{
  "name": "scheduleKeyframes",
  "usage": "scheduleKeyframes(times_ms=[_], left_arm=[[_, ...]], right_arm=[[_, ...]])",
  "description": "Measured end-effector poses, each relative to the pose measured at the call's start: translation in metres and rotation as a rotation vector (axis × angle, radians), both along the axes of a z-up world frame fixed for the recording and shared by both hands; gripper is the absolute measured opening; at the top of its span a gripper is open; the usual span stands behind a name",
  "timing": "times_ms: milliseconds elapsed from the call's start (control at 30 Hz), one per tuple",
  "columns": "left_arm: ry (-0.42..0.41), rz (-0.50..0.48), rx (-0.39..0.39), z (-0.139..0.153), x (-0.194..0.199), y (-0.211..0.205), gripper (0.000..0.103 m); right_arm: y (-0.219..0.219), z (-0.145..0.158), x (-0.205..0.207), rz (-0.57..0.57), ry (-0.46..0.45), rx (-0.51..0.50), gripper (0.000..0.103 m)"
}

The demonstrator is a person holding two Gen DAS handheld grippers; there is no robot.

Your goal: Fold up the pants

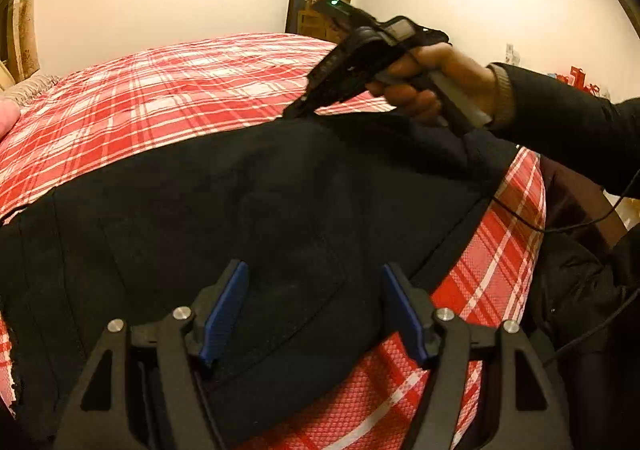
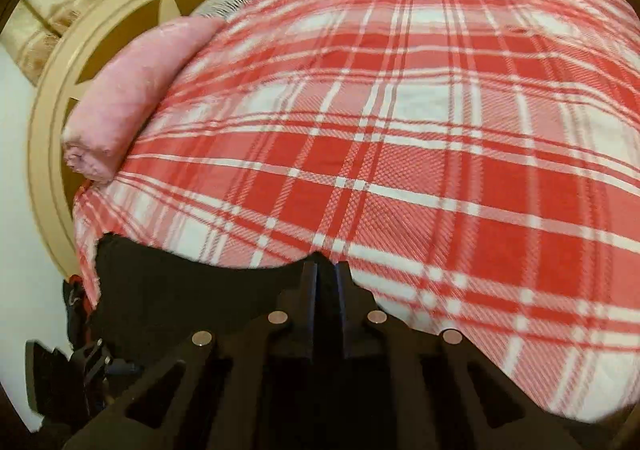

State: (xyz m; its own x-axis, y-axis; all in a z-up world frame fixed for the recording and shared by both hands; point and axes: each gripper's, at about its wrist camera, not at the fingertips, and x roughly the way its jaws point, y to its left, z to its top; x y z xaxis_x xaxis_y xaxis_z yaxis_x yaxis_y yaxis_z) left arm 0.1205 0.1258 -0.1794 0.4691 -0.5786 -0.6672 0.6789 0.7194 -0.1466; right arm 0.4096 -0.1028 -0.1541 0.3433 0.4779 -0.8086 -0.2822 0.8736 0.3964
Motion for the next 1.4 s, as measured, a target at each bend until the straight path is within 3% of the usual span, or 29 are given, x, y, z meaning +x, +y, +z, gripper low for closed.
scheduleKeyframes(times_ms=[67,133,167,300,500,633,733,833,1033,1167,1400], left_arm=[[-0.005,0.000,0.014,0.001,0.001,-0.004,0.073],[0.003,0.006,0.006,0.006,0.001,-0.005,0.073],[0.002,0.008,-0.002,0.010,0.001,-0.004,0.074],[-0.051,-0.003,-0.003,0.028,-0.004,-0.015,0.074],[-0.117,-0.086,0.041,0.046,0.000,-0.068,0.074],[-0.115,-0.183,0.047,0.049,0.003,-0.129,0.072],[-0.110,-0.256,0.046,0.049,0.000,-0.176,0.072],[-0.108,-0.327,0.057,0.047,-0.008,-0.222,0.072],[-0.107,-0.418,0.101,0.036,-0.018,-0.290,0.057],[-0.087,-0.431,0.136,0.030,-0.012,-0.310,0.047],[-0.038,-0.422,0.226,0.009,-0.005,-0.328,0.047]], right_arm=[[-0.019,0.013,-0.014,-0.013,-0.021,0.017,0.016],[-0.052,0.027,-0.041,-0.037,-0.054,0.011,0.040],[-0.065,0.031,-0.050,-0.047,-0.063,0.007,0.042],[-0.143,0.048,-0.107,-0.165,-0.103,-0.026,0.042],[-0.282,0.067,-0.192,-0.491,-0.146,-0.017,0.042],[-0.367,0.063,-0.242,-0.719,-0.137,-0.021,0.042],[-0.417,0.051,-0.270,-0.850,-0.110,0.037,0.042],[-0.444,0.044,-0.284,-0.908,-0.106,0.072,0.042],[-0.464,0.027,-0.283,-0.958,-0.099,0.109,0.042],[-0.475,0.013,-0.277,-0.979,-0.092,0.139,0.042],[-0.478,0.011,-0.273,-1.016,-0.106,0.119,0.042]])
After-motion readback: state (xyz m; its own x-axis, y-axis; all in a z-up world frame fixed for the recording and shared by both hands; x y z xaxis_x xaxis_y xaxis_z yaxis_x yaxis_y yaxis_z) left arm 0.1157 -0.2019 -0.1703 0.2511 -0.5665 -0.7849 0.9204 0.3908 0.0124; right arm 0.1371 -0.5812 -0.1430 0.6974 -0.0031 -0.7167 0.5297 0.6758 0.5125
